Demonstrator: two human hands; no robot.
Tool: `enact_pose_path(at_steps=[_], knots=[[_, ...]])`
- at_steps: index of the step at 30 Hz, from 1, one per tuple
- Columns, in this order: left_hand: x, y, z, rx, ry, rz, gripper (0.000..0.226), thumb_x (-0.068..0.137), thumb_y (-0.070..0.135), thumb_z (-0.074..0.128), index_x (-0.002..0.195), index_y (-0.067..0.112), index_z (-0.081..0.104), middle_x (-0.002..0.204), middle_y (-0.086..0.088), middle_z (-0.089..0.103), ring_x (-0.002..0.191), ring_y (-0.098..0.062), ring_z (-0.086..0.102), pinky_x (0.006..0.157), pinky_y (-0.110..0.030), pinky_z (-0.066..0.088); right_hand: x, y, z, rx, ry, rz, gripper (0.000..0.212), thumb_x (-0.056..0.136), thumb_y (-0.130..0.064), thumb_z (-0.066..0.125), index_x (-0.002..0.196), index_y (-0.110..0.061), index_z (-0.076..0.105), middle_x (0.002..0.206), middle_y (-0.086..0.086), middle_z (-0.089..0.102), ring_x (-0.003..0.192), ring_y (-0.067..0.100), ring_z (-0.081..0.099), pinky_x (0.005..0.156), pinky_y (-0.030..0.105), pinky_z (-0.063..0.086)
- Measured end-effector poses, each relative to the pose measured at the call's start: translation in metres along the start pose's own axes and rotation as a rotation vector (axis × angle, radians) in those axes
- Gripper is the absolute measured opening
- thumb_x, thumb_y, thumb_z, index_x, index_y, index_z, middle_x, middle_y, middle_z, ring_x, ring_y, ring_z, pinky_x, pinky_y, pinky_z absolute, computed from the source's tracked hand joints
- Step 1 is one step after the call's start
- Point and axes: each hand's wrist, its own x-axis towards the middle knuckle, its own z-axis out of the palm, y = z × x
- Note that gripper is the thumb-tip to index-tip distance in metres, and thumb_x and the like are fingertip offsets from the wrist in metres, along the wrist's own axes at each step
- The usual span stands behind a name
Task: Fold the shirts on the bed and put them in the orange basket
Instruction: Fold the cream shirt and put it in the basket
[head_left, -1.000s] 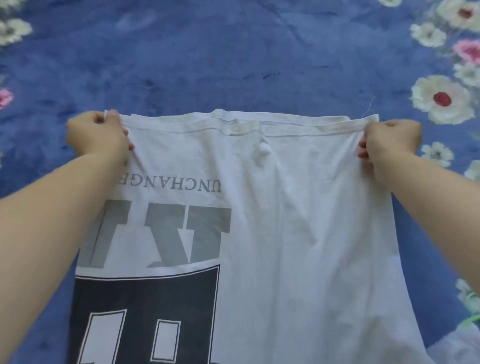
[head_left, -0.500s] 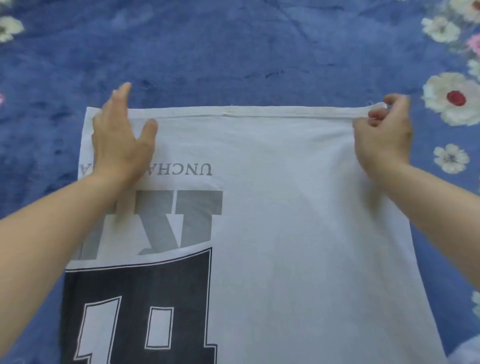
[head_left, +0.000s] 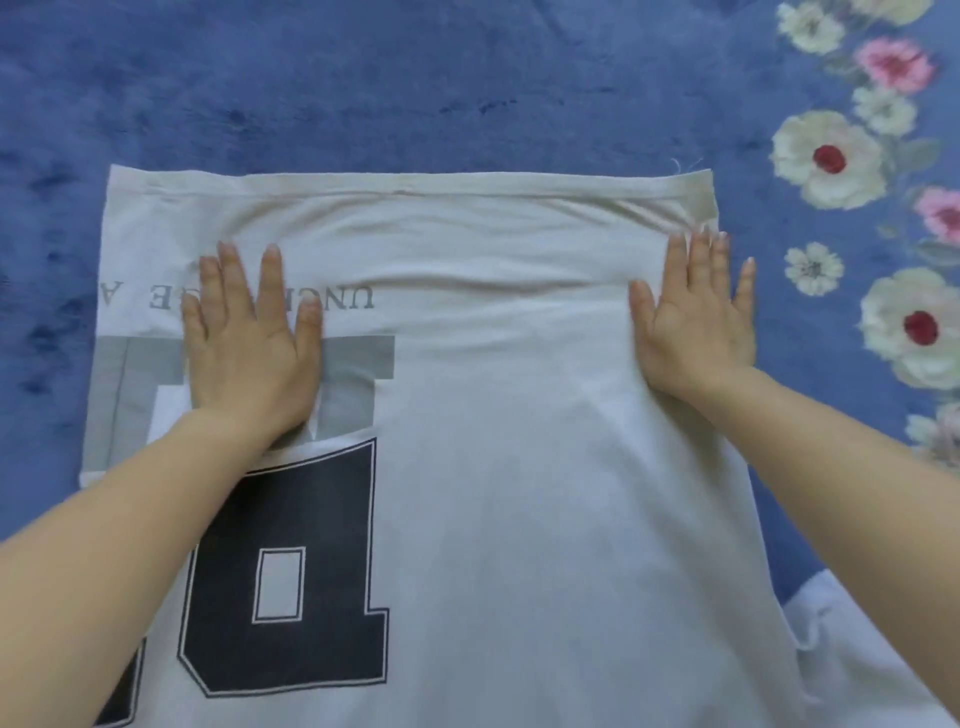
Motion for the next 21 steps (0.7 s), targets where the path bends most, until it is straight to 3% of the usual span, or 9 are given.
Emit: enact_pose_path(at_steps=[2,4,6,8,11,15,19,21], knots=[[-0.034,0.019,0.004,-0.087,0.028,0.063,0.06,0.1,0.044,0.02,0.153,0.021,0.003,0.159,-0.011,-0.008,0.146,-0.025,-0.01,0.116,-0.04,-0.01,-0.024,-0.012,0.0,0.126,0.073,-0.08,0.063,0.101,-0.04,0.016,0.152,-0.007,-0.001,0.16,0.008,-0.005,0.147,0.019,-0.01,0.116,0.036,-0.016],[-0.079,0.041,0.013,-0.152,0.0,0.178,0.062,0.096,0.049,0.014,0.151,0.025,-0.002,0.16,-0.008,-0.008,0.146,-0.021,-0.011,0.113,-0.031,-0.016,-0.065,-0.025,0.008,0.256,0.091,-0.281,0.066,0.096,-0.043,0.015,0.152,-0.01,0.006,0.16,0.005,0.002,0.147,0.016,-0.006,0.115,0.029,-0.016],[-0.124,0.059,0.024,-0.163,-0.055,0.262,0.063,0.094,0.048,0.016,0.152,0.022,0.007,0.16,-0.01,0.003,0.147,-0.024,-0.001,0.114,-0.031,-0.01,-0.11,-0.022,0.019,0.22,0.025,-0.402,0.068,0.093,-0.044,0.017,0.151,-0.008,0.013,0.159,0.008,0.012,0.145,0.016,0.001,0.115,0.027,-0.012],[-0.162,0.07,0.035,-0.136,-0.065,0.315,0.06,0.096,0.043,0.023,0.15,0.018,0.021,0.158,-0.014,0.015,0.145,-0.026,0.01,0.115,-0.037,-0.001,-0.143,-0.005,0.033,0.111,-0.007,-0.424,0.065,0.094,-0.039,0.026,0.147,-0.002,0.028,0.153,0.014,0.029,0.143,0.025,0.021,0.116,0.034,0.0],[-0.201,0.078,0.045,-0.131,-0.047,0.332,0.057,0.096,0.038,0.027,0.149,0.016,0.026,0.156,-0.015,0.02,0.144,-0.026,0.011,0.115,-0.038,0.001,-0.17,0.025,0.032,-0.02,0.023,-0.382,0.057,0.091,-0.031,0.033,0.136,0.001,0.046,0.142,0.017,0.048,0.132,0.033,0.045,0.112,0.045,0.016],[-0.265,0.104,0.055,-0.149,-0.073,0.409,0.058,0.095,0.037,0.029,0.148,0.014,0.029,0.156,-0.015,0.022,0.143,-0.026,0.014,0.115,-0.037,0.001,-0.212,0.078,0.013,-0.001,0.109,-0.284,0.052,0.082,-0.028,0.038,0.121,-0.003,0.061,0.131,0.016,0.058,0.125,0.032,0.053,0.108,0.047,0.016],[-0.327,0.141,0.069,-0.172,-0.124,0.49,0.059,0.094,0.039,0.031,0.146,0.012,0.032,0.154,-0.016,0.025,0.143,-0.027,0.018,0.115,-0.04,0.006,-0.25,0.147,-0.006,0.192,0.091,0.117,0.071,0.074,-0.05,0.027,0.126,-0.011,0.057,0.138,0.006,0.05,0.131,0.023,0.039,0.102,0.039,0.019],[-0.352,0.157,0.077,-0.174,-0.161,0.522,0.059,0.096,0.042,0.027,0.147,0.011,0.029,0.154,-0.016,0.025,0.143,-0.027,0.018,0.115,-0.04,0.007,-0.256,0.172,-0.009,0.175,0.035,0.182,0.074,0.075,-0.06,0.033,0.131,-0.015,0.051,0.144,0.001,0.042,0.132,0.021,0.028,0.101,0.038,0.017]])
